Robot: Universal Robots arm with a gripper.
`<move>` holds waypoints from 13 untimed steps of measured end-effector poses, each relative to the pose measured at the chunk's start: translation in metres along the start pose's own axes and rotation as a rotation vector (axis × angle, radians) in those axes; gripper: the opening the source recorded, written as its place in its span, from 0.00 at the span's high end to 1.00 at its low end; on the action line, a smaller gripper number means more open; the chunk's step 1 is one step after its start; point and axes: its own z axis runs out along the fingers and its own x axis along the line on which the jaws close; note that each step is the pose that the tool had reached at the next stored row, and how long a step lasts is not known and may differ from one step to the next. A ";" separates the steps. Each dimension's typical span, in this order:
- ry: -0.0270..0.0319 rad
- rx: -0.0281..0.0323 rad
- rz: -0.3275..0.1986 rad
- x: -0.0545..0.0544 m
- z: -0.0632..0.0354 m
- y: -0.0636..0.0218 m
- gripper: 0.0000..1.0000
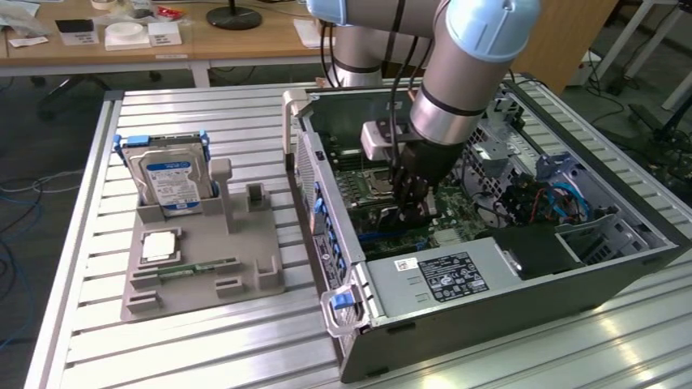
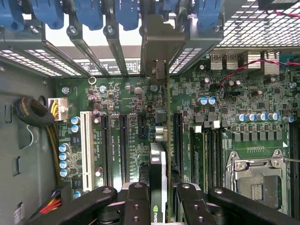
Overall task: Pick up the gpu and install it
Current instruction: 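Insert the gpu into the slot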
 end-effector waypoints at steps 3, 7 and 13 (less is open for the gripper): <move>-0.0001 0.0007 0.000 0.000 0.0002 0.0004 0.73; -0.0001 0.0008 0.000 0.000 0.0002 0.0005 0.73; -0.0002 0.0009 0.000 0.000 -0.0002 0.0006 0.73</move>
